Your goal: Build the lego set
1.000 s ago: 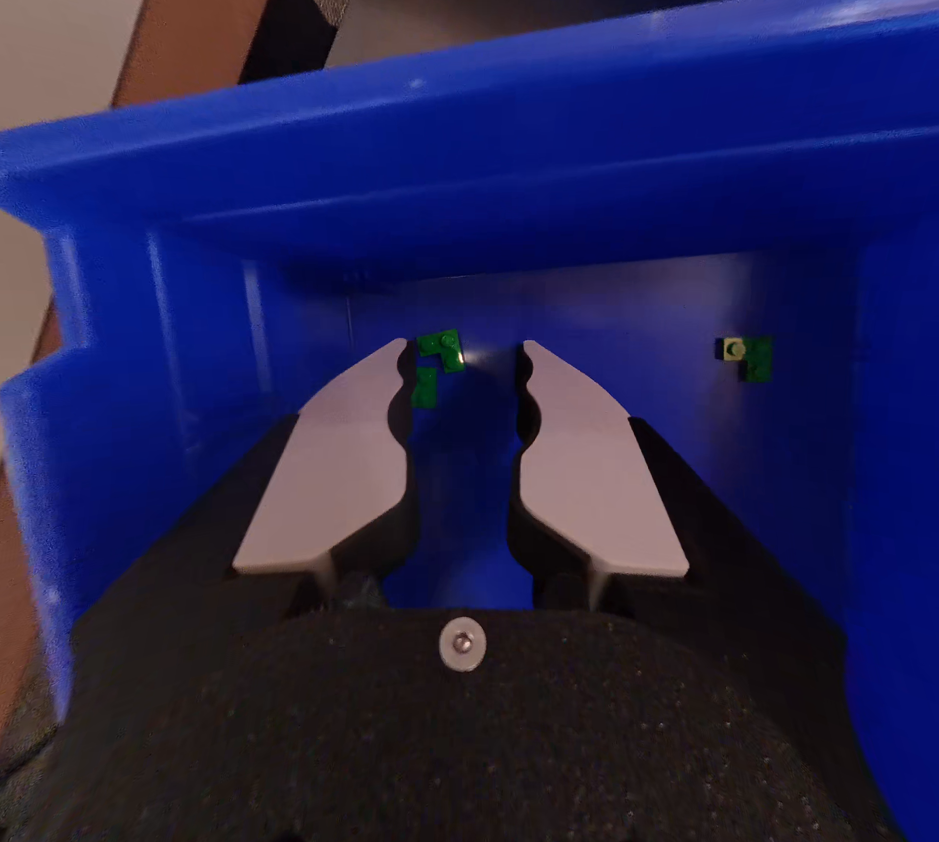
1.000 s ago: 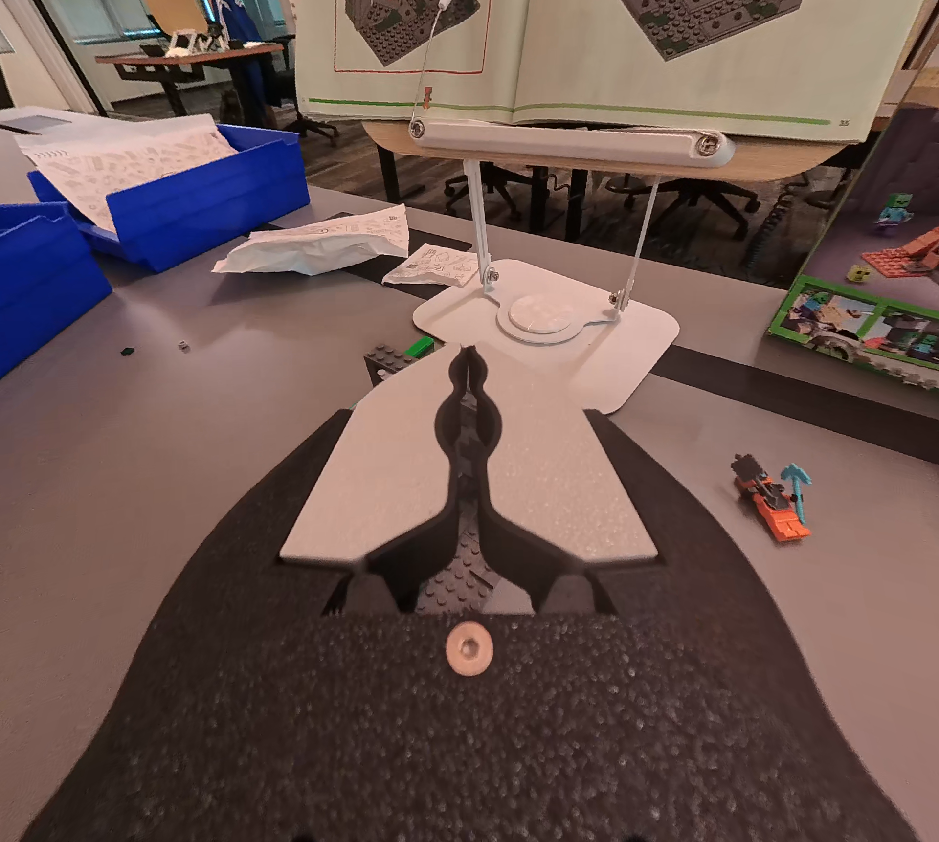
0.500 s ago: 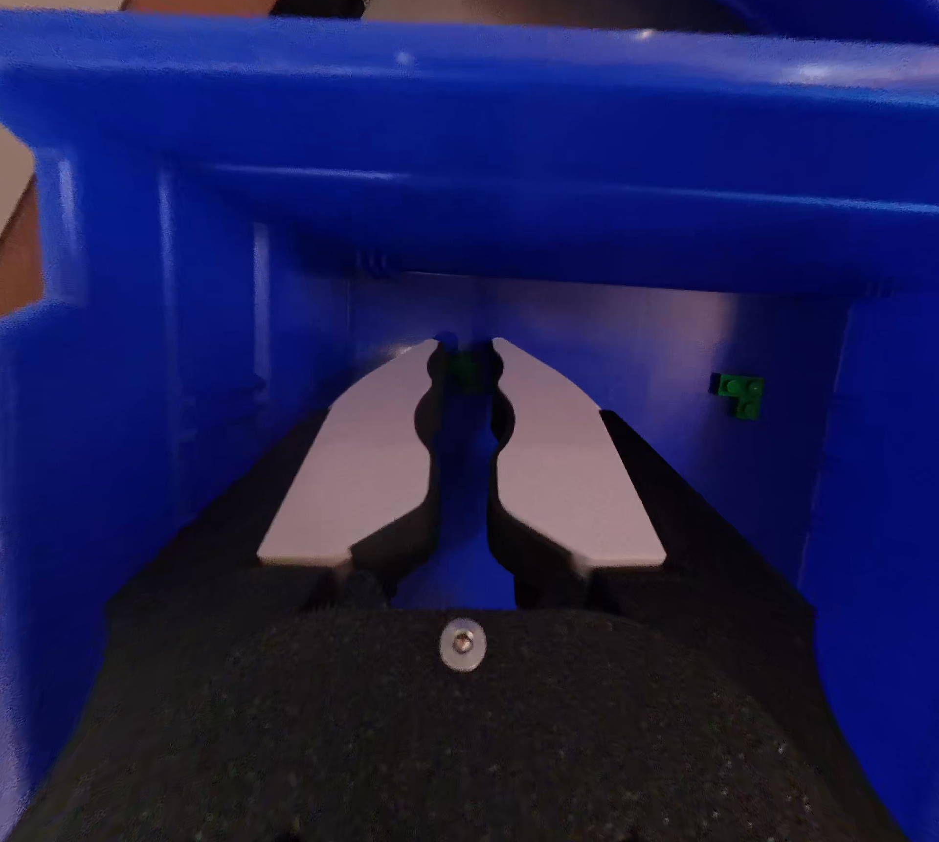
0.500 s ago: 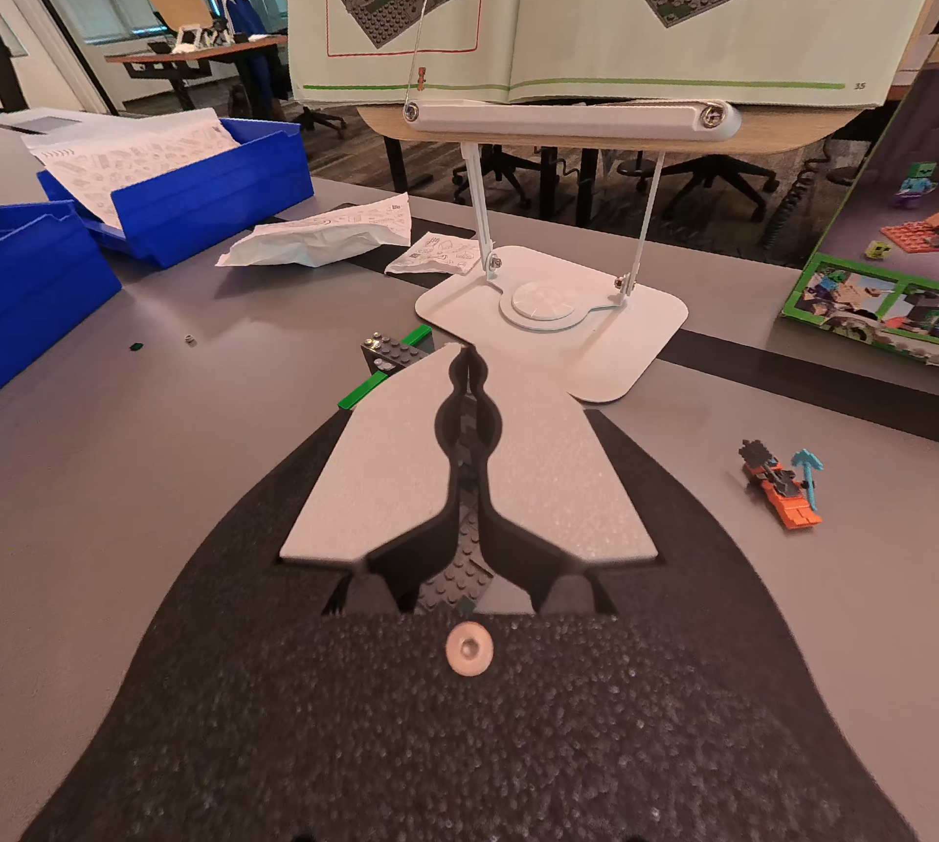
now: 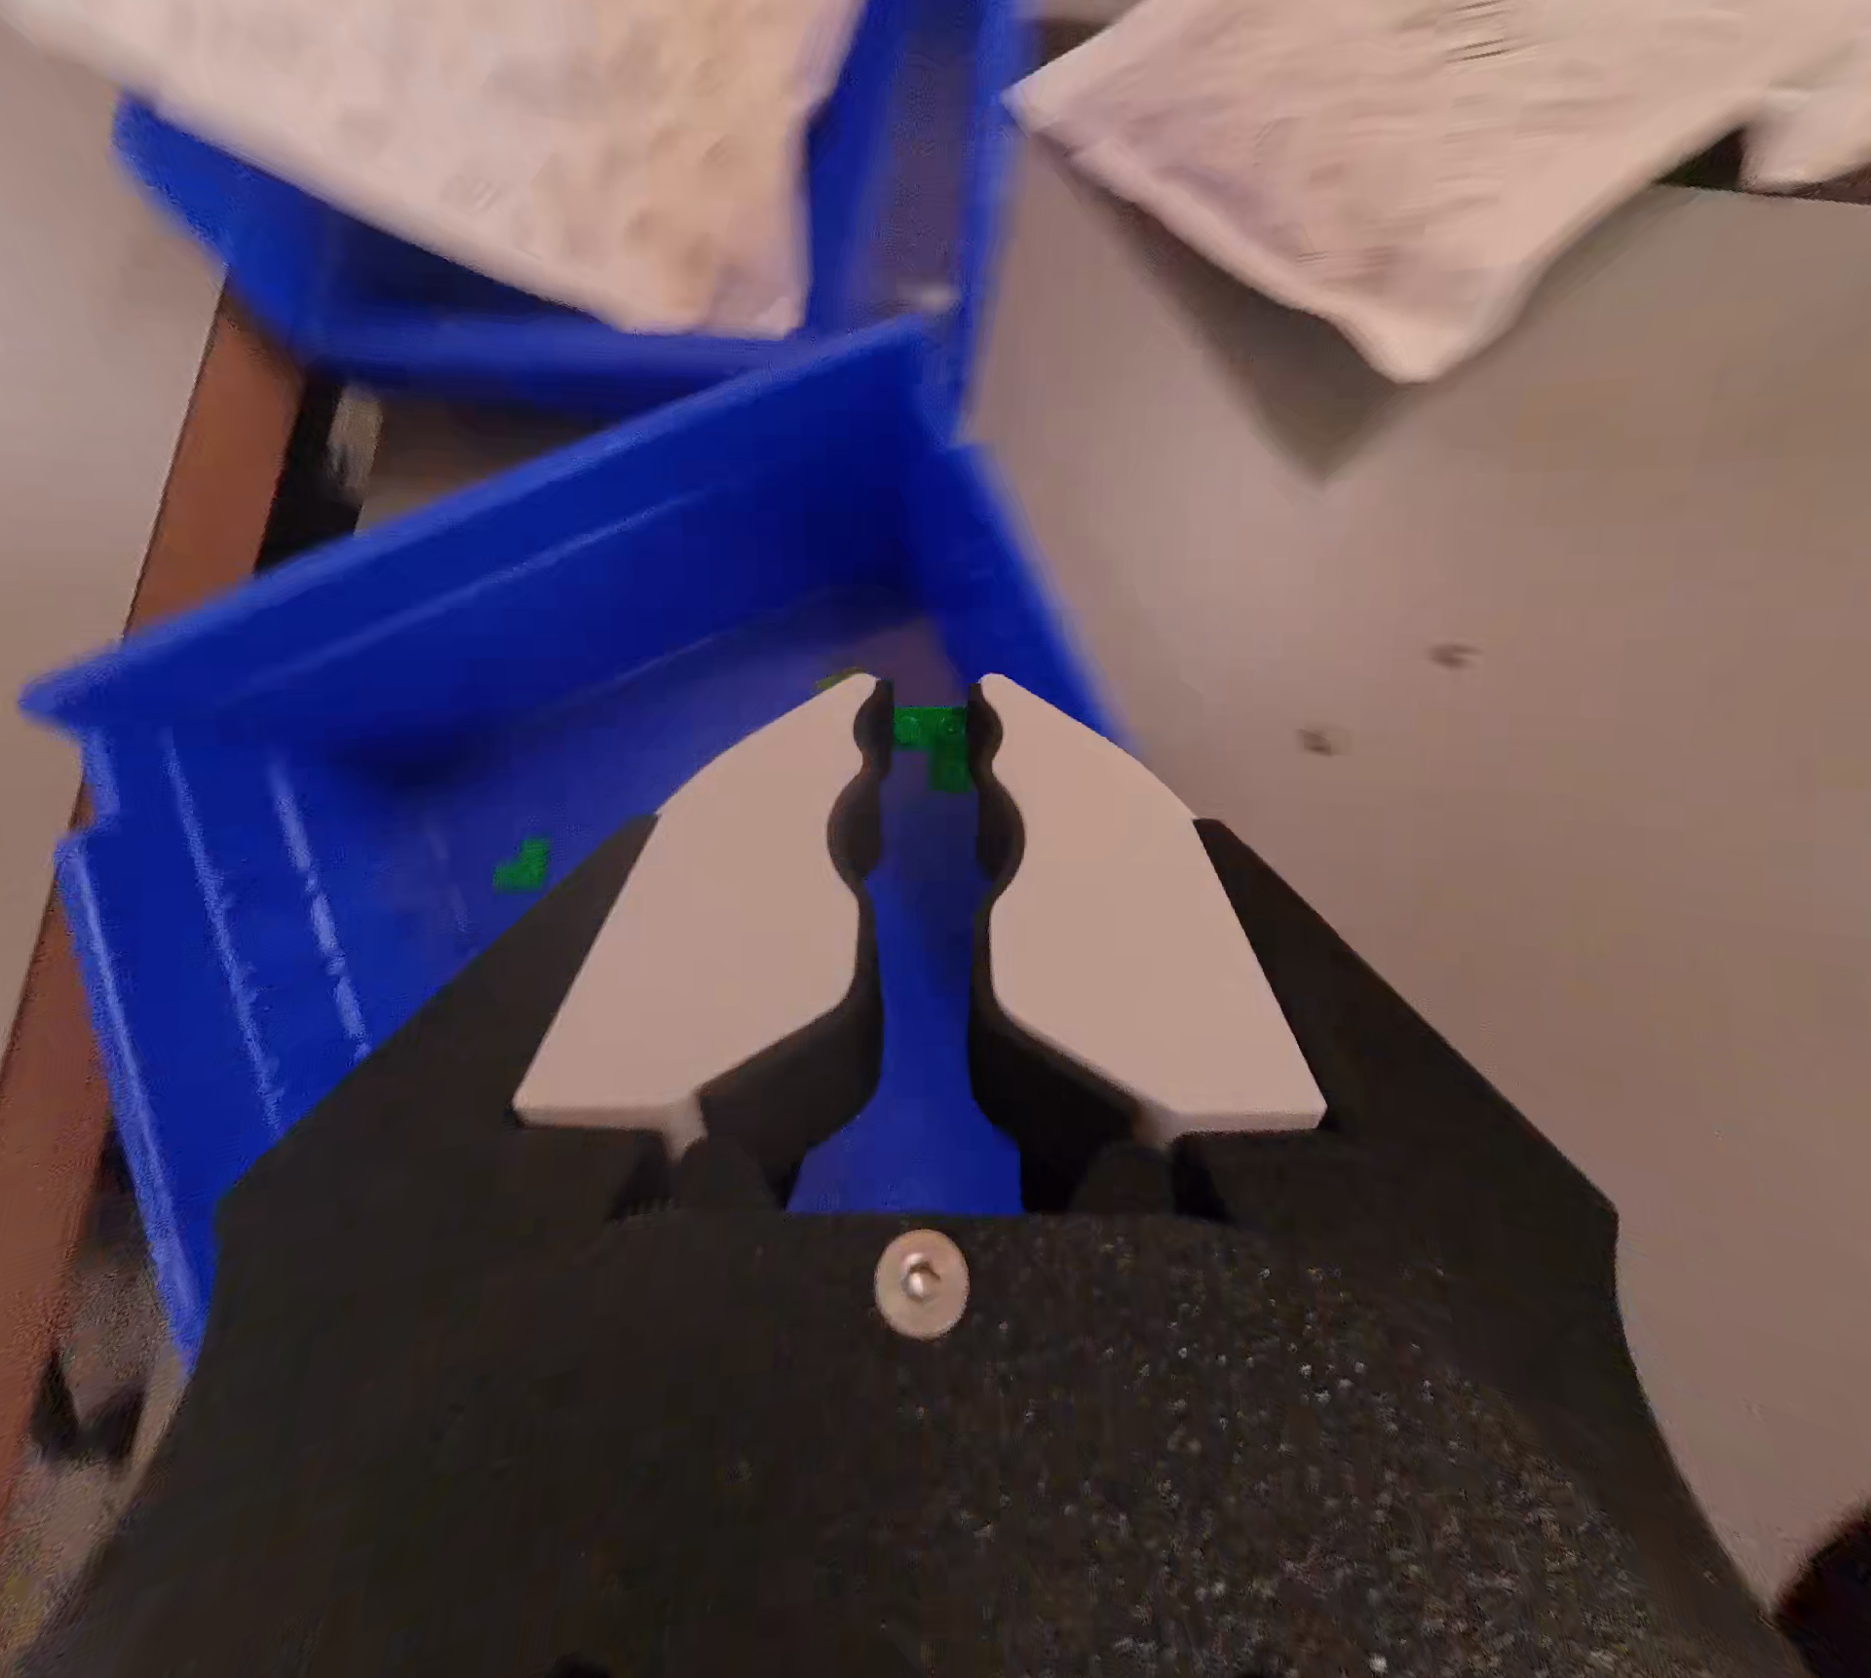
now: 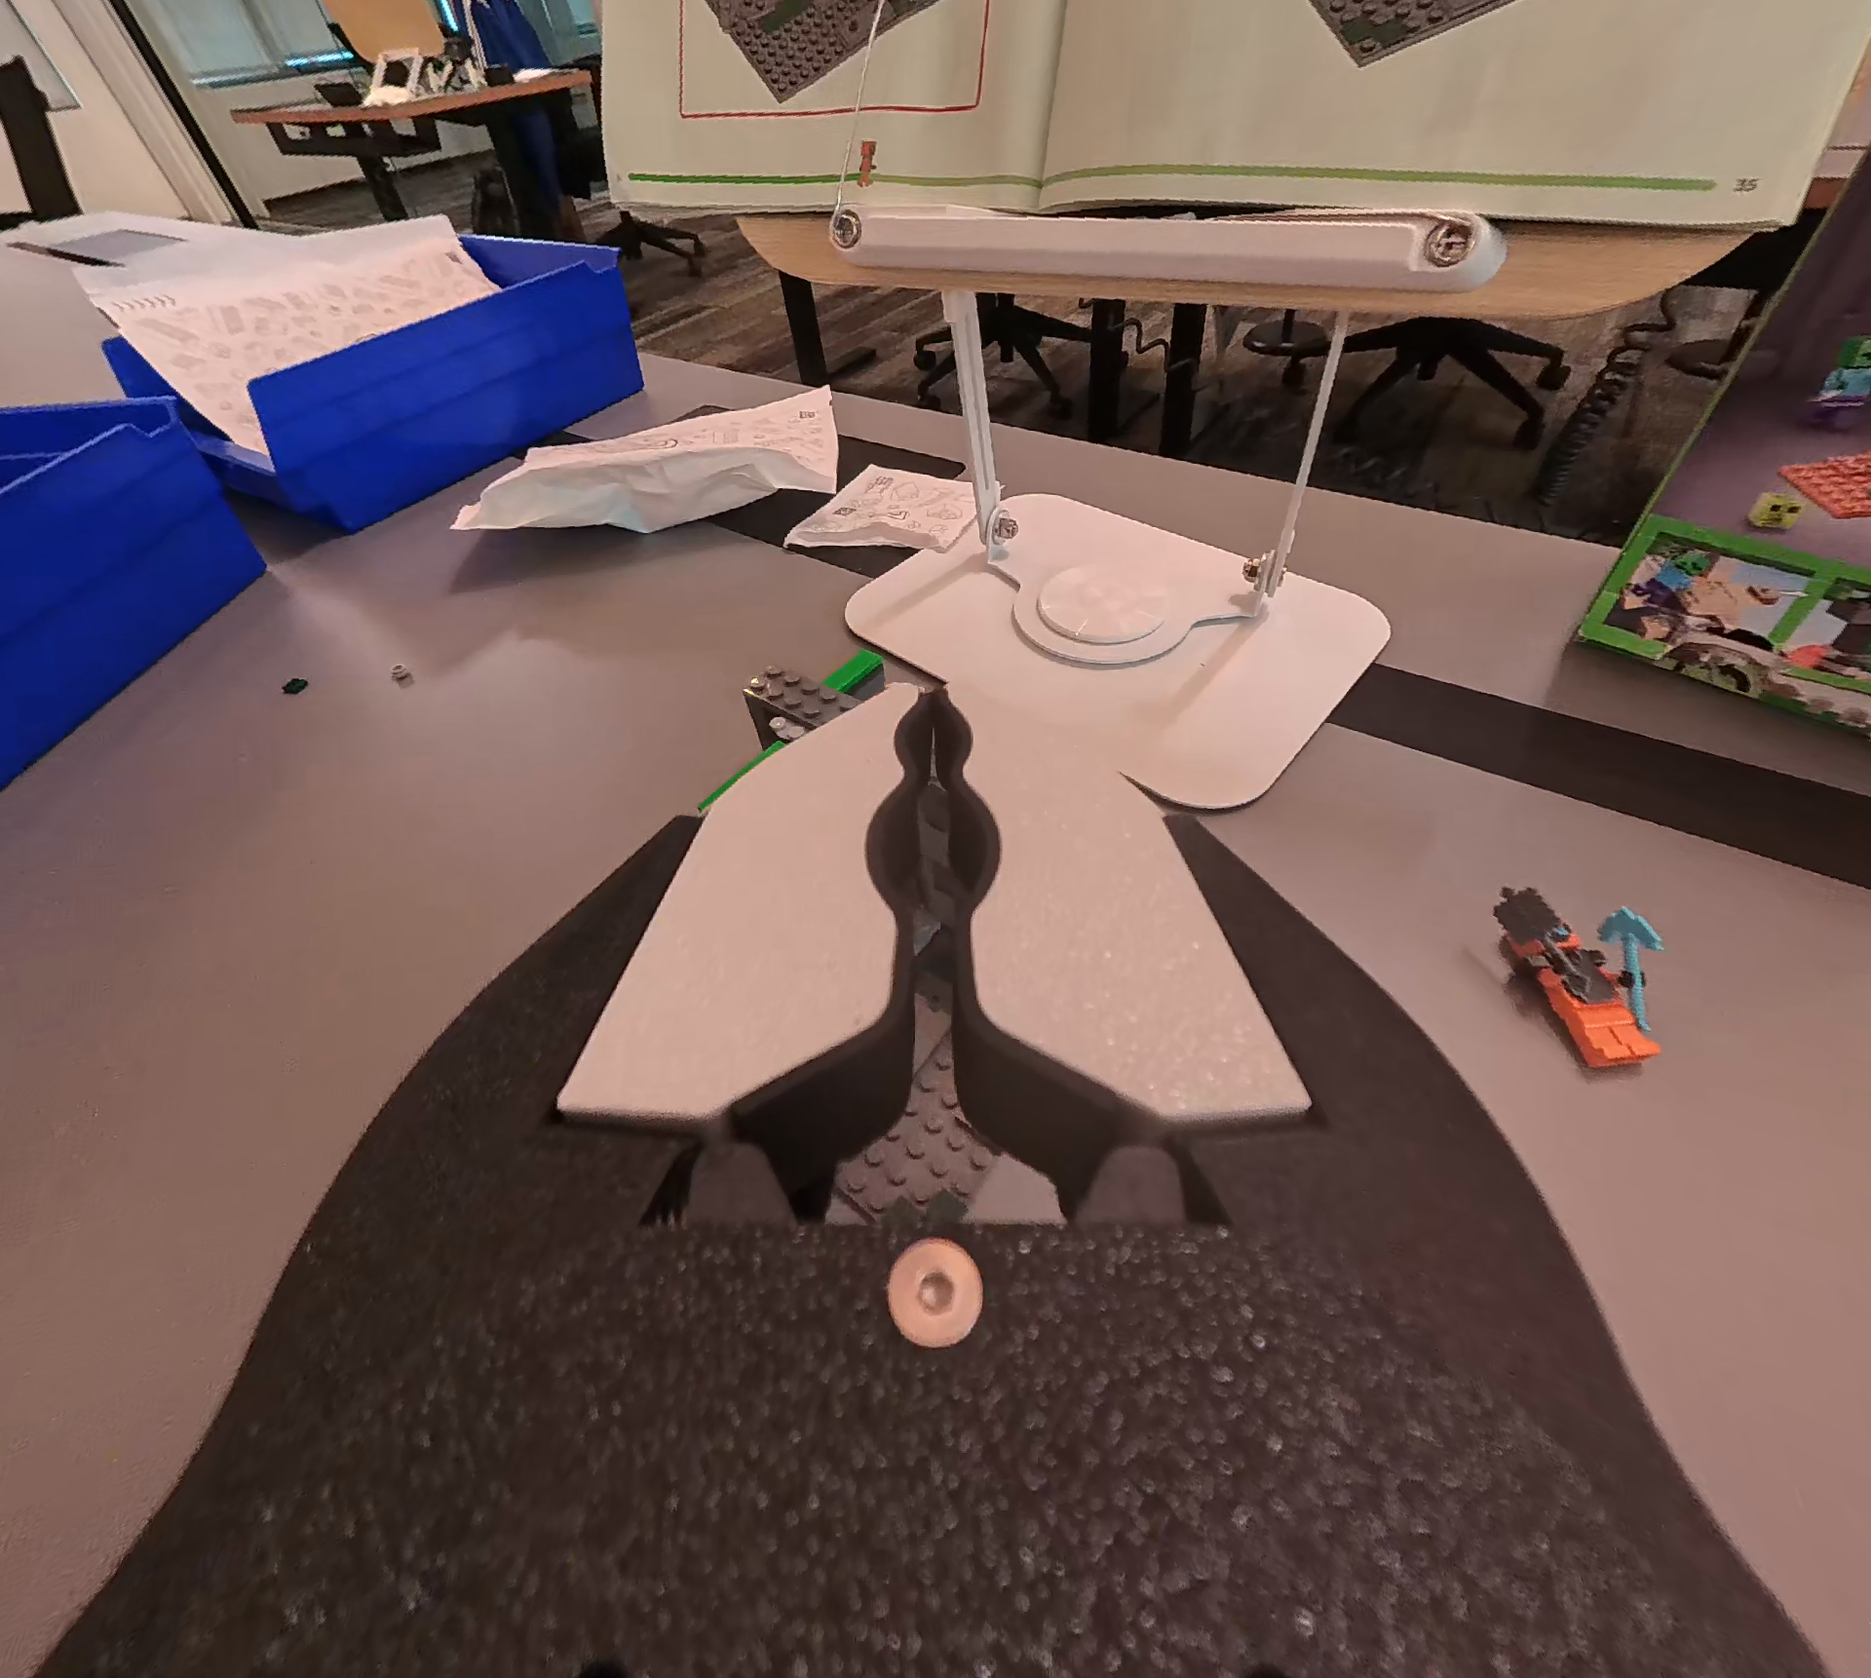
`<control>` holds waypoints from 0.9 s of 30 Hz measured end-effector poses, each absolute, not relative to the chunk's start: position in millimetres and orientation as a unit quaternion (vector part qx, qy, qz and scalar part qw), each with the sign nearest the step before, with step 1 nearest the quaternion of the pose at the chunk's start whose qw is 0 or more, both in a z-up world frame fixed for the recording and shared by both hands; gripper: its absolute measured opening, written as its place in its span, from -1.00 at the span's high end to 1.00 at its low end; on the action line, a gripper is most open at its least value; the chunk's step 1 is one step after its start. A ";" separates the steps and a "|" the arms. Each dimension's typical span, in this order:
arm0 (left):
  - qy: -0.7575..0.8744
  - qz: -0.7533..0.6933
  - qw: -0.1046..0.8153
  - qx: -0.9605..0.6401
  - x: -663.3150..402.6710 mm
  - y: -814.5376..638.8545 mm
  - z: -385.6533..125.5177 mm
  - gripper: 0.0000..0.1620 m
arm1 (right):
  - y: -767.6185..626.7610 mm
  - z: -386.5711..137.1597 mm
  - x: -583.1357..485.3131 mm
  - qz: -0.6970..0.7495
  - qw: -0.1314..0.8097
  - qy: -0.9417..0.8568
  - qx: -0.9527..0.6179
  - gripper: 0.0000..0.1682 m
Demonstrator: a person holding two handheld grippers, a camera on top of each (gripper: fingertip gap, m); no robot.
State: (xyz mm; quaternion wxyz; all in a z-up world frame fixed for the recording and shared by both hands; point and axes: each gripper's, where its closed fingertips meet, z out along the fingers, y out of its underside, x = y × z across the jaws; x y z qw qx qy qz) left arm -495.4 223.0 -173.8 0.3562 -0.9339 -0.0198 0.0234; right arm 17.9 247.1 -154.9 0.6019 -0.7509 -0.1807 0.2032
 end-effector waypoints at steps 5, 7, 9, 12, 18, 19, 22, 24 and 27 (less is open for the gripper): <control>0.172 -0.053 0.370 -0.911 -344.2 215.0 -146.7 0.83 | 245.1 -151.5 17.8 0.197 0.607 -0.185 -0.747 1.00; 0.252 -0.080 0.347 -0.900 -283.1 203.5 -162.3 0.83 | 245.4 -149.6 20.6 0.194 0.610 -0.183 -0.746 1.00; 0.328 -0.100 0.311 -0.887 -229.5 188.5 -188.5 0.83 | 246.5 -149.0 23.4 0.194 0.611 -0.180 -0.746 1.00; 0.410 -0.115 0.263 -0.866 -170.4 169.8 -227.8 0.83 | 249.2 -150.1 28.5 0.188 0.614 -0.176 -0.746 1.00; 0.481 -0.133 0.218 -0.839 -105.8 156.3 -272.4 0.83 | 256.2 -159.4 37.5 0.184 0.610 -0.166 -0.753 1.00; 0.489 -0.133 0.214 -0.835 -99.0 154.9 -275.7 0.83 | 256.9 -160.6 38.4 0.184 0.609 -0.164 -0.754 1.00; 0.512 -0.132 0.203 -0.824 -85.1 150.1 -283.8 0.83 | 258.4 -163.3 40.3 0.185 0.606 -0.161 -0.757 1.00; 0.522 -0.136 0.196 -0.819 -80.4 145.9 -287.6 0.81 | 259.0 -164.5 41.0 0.185 0.605 -0.160 -0.758 1.00; 0.532 -0.141 0.193 -0.812 -80.2 139.2 -288.4 0.63 | 259.6 -166.5 41.4 0.184 0.603 -0.160 -0.759 1.00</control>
